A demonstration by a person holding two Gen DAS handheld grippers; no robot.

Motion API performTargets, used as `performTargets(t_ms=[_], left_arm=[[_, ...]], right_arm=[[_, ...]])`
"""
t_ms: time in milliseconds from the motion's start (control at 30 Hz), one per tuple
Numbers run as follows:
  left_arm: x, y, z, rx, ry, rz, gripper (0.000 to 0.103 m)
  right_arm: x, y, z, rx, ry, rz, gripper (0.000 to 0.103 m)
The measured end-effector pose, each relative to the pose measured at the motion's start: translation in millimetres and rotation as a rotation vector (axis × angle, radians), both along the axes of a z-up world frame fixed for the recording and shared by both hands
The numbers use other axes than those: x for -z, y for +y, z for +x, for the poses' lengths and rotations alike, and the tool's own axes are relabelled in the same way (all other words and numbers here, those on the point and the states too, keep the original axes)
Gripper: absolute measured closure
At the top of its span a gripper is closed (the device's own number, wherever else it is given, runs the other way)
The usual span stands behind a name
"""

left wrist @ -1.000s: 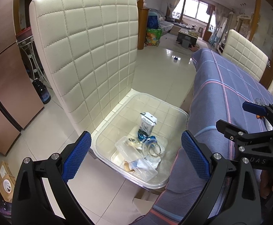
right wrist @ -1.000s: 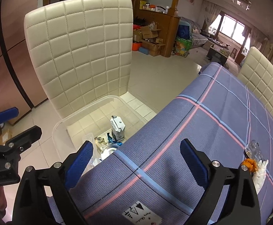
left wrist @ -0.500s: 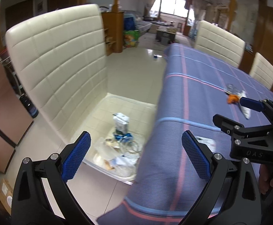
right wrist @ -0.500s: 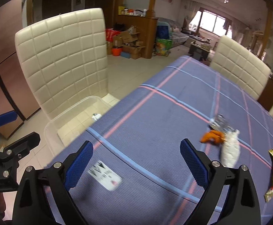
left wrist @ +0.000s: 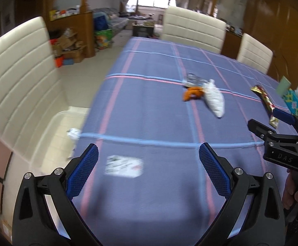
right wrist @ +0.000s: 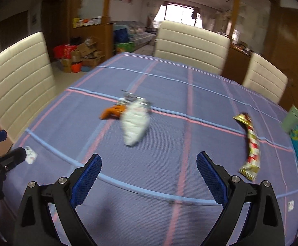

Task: Collect trash
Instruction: 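Move both grippers back over the remaining table trash, then grasp the red-and-gold wrapped stick with the right gripper while the left grasps the orange snack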

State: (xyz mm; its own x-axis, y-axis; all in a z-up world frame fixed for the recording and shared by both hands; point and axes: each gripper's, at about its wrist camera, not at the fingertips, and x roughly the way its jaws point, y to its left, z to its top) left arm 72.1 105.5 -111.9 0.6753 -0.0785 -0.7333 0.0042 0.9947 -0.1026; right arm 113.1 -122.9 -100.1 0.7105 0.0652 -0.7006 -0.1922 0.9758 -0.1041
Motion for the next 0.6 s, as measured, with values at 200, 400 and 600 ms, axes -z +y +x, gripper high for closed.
performTargets(t_ms=[200, 400, 600], left_arm=[[2, -50, 40, 0.106, 0.001, 0.021, 0.006], [7, -86, 71, 0.155, -0.004, 0.075, 0.006], [16, -99, 101, 0.156, 0.009, 0.114, 0.006]], right_arm=[[5, -81, 12, 0.167, 0.013, 0.017, 0.011], [16, -139, 30, 0.274, 0.048, 0.06, 0.011], [27, -157, 55, 0.284, 0.083, 0.086, 0.011]])
